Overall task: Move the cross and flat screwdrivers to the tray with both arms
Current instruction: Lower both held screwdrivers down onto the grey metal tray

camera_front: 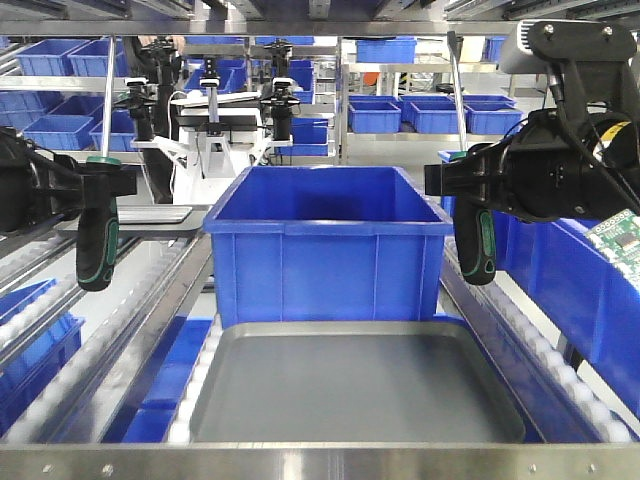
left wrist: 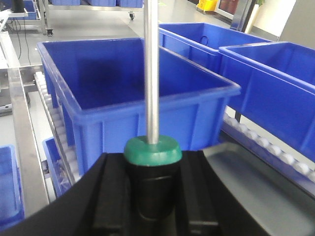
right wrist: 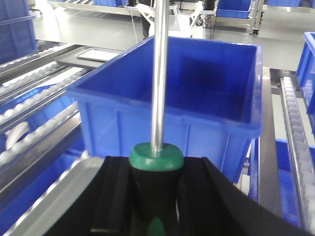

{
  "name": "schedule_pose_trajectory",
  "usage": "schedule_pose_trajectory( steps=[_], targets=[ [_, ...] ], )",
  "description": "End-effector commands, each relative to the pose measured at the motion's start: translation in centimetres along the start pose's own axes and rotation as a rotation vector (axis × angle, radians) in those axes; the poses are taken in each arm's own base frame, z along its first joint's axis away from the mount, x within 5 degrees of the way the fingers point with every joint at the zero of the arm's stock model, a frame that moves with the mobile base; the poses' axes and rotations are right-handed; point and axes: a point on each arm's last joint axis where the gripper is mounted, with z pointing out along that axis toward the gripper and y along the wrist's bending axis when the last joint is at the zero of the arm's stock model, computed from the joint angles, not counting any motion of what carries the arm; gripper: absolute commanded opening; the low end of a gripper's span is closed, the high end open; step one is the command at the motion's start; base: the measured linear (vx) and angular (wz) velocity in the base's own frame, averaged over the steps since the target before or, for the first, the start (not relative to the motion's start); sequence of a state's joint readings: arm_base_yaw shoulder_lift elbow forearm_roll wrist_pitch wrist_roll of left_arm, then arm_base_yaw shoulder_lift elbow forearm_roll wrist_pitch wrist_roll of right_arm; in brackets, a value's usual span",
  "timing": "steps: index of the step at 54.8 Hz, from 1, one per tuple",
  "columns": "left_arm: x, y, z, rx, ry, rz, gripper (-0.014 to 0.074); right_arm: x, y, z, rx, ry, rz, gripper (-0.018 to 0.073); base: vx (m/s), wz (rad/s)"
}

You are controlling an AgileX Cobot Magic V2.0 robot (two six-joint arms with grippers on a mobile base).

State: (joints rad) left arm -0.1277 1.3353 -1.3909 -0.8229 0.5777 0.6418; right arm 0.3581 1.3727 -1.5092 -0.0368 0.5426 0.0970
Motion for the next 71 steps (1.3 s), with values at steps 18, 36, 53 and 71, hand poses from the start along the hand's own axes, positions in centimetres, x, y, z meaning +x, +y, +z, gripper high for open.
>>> schedule_pose_trajectory(
  steps=[18, 36, 53, 71],
  targets=[
    [-2.28, -0.84, -1.70, -0.006, -0.130, -0.019, 0.0004, -2.63, 0.08, -2.14, -0.009, -0.175, -0.004, -0.0008, 0.18, -0.06],
    [-2.28, -0.84, -1.70, -0.006, -0.130, -0.019, 0.0004, -2.63, 0.08, -2.14, -0.009, -0.175, -0.004, -0.0008, 0.09, 0.00],
    [-2.28, -0.84, -1.70, -0.006, -0.130, -0.019, 0.0004, -2.63, 0.08, -2.14, -0.009, -0.175, -0.004, -0.0008, 0.01, 0.00],
    [-2.28, -0.84, -1.70, -0.006, -0.130, -0.019, 0.0004, -2.67, 0.09, -2.14, -0.010, -0.179, -0.004, -0.0008, 0.00, 0.00]
  ],
)
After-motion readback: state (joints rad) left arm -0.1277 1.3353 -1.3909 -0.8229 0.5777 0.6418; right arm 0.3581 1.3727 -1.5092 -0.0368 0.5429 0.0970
